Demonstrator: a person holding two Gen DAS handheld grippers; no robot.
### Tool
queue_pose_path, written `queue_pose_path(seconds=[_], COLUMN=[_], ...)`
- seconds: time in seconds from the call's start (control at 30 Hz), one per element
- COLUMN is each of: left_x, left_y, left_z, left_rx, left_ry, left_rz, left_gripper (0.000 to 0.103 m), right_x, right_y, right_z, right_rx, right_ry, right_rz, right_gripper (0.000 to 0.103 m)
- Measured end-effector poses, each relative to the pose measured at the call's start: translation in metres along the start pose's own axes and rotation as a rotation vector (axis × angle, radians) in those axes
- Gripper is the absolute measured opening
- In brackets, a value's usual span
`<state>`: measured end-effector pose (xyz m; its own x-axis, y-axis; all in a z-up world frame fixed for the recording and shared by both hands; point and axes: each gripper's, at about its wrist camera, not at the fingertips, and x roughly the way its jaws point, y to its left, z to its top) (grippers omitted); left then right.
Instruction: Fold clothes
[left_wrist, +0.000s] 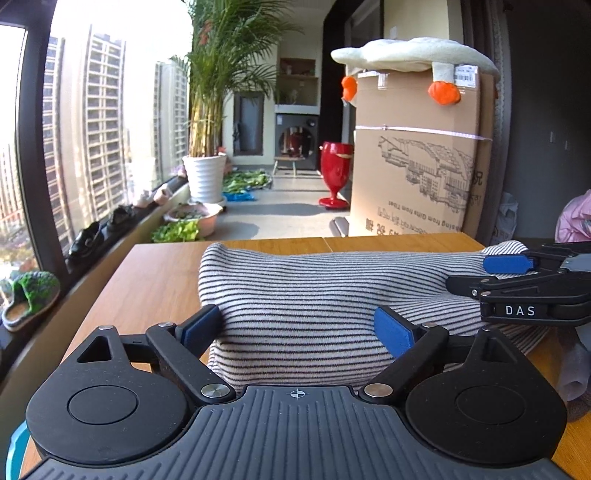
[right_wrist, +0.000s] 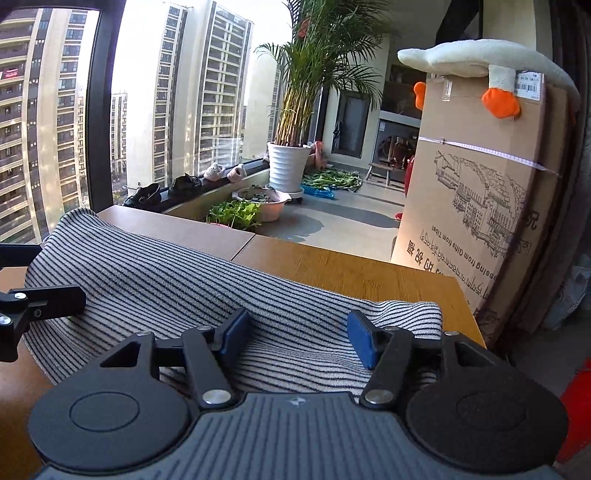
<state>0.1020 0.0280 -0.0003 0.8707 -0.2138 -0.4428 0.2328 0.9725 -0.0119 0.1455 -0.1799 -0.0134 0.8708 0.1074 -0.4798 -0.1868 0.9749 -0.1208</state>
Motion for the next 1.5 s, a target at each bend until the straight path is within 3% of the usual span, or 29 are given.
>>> queue_pose_path(seconds=[0.2,0.37,0.47,0.63,0.77,0.9,1.2,1.5], left_x=[-0.009,-0.026,-0.044,-0.079,-0.095,-0.106,-0.108,-0.101], left_y=[0.000,-0.002,-0.012,-0.034,-0.052,-0.067,-0.063,-0.059], left_z=[-0.005,-0.014,-0.023,-0.040,-0.048,-0.055,-0.062,-0.065], left_rx=[-0.023,-0.049,-0.050,-0.047,-0.013,0.019,-0.059,-0.079], left_ry=[-0.001,0.009,0.017,0.020,0.041,0.058,0.188,0.227], left_rz=[0.035,0.055,0.079,0.111,0.140,0.169,0.133,0.119], left_gripper=[0.097,0.097,0.099,0.102,0.103,0.103,0.103,0.103], right_x=[-0.032,-0.075,-0.095,-0.125,-0.143,-0.142,-0.158,-0.159], right_y=[-0.006,0.006,0.012,0.003,-0.001,0.005,0.021,0.022], right_z=[-0.016,-0.036,-0.046,-0.068,-0.082,-0.086,-0.092,-0.092], right_rx=[0.134,0.125,0.156,0.310,0.357,0.319,0.286,0.300], right_ry=[-0.053,-0.121,-0.099,-0.039,-0.038,0.065,0.069,0.080], right_rz=[0.012,0.008,-0.001,0.021,-0.094,-0.151,-0.100,-0.090], right_gripper=[0.062,0.088,0.103,0.103,0.103,0.103,0.103,0.103])
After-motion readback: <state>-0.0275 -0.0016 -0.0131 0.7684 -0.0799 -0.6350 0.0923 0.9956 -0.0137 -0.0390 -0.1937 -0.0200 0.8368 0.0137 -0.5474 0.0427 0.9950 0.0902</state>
